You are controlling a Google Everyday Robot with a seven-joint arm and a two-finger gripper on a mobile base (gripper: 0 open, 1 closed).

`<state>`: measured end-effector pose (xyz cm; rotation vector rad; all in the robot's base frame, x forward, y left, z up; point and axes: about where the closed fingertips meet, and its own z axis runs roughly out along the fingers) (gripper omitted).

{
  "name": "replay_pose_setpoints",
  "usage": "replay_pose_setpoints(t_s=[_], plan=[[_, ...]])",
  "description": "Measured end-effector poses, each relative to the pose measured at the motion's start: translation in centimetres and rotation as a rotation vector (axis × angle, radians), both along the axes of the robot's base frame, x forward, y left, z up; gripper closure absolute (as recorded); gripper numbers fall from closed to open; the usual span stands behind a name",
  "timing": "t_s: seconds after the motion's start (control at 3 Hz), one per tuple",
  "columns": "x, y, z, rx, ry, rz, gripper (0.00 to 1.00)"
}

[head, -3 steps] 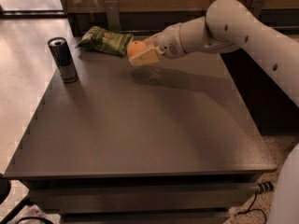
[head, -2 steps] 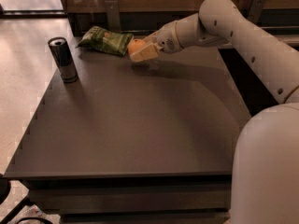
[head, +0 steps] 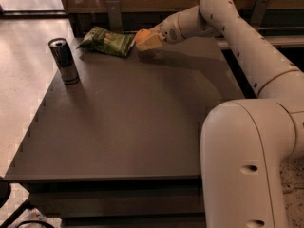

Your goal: Move orange near green jalapeno chip bag

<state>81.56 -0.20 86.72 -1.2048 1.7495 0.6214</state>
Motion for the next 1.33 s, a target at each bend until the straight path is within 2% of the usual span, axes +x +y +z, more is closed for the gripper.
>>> replay_pose_setpoints(t_s=[0.33,0.67,1.0,1.33], plan=[[1.6,-1.3,-0.1,0.024,-0.028,-0.055,1.00],[1.7,-2.3,-0.2,0.027,-0.051,-0.104,1.00],[0.5,-2.4,-0.9,-0.016,-0.050,-0.133,1.00],[-1.0,-1.4,-2.2,-0.053,-0.031,-0.130,1.00]])
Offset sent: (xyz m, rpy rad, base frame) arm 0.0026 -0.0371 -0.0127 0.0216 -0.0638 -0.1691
